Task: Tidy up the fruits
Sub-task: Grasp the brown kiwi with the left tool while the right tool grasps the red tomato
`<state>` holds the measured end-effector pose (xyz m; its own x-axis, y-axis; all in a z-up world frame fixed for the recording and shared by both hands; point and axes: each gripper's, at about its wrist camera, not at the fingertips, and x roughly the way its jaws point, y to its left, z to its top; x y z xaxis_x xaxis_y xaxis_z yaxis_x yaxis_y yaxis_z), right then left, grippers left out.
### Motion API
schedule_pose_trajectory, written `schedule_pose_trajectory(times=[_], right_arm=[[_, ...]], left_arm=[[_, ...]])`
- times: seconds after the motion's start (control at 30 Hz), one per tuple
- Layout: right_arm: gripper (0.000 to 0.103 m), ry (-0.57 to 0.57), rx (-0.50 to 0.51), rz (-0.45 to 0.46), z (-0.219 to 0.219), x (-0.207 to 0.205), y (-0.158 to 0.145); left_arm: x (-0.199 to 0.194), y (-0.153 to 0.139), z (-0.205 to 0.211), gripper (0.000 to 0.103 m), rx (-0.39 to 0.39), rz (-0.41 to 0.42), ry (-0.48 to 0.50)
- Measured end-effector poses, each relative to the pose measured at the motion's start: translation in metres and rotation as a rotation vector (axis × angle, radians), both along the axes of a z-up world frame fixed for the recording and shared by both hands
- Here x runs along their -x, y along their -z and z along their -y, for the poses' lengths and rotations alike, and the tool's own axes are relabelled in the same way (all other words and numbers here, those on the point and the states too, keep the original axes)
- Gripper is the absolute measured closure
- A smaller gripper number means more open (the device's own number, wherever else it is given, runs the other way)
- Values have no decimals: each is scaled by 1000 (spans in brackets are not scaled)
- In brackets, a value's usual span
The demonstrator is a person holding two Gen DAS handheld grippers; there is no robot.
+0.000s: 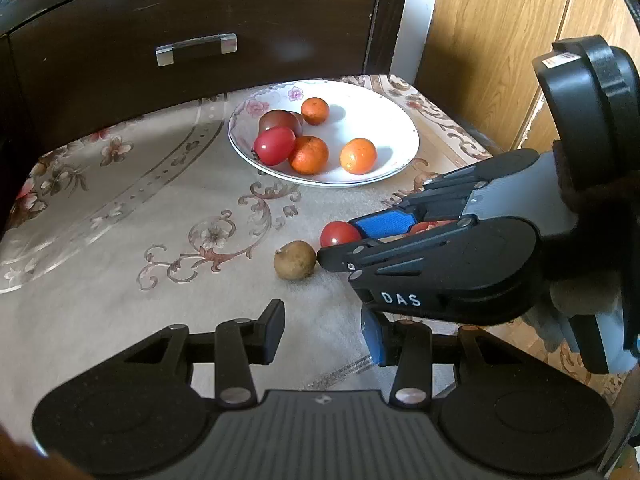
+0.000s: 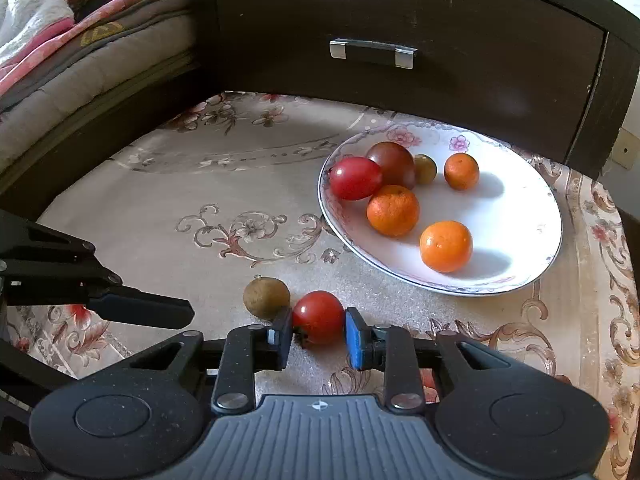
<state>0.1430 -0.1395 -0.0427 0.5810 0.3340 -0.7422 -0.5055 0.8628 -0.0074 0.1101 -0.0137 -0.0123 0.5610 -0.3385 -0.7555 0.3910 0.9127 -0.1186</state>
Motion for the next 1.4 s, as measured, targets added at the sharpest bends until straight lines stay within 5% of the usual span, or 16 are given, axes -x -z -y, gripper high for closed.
schedule_pose_trajectory(times=[0.63, 1.03, 1.2, 1.4], right_arm=[[82, 113, -66, -65, 45, 15, -9], [81, 139, -76, -77, 56, 17, -9], [81, 136, -70, -84, 53, 16, -7], [81, 138, -62, -81, 51, 16, -6]], left_arm=[[-29, 12, 7, 53, -16, 91, -62], [-37, 23, 18, 54, -47, 80, -69], [-36, 21, 20, 66, -58, 76, -56], [-33, 20, 23, 67, -76, 76, -43]])
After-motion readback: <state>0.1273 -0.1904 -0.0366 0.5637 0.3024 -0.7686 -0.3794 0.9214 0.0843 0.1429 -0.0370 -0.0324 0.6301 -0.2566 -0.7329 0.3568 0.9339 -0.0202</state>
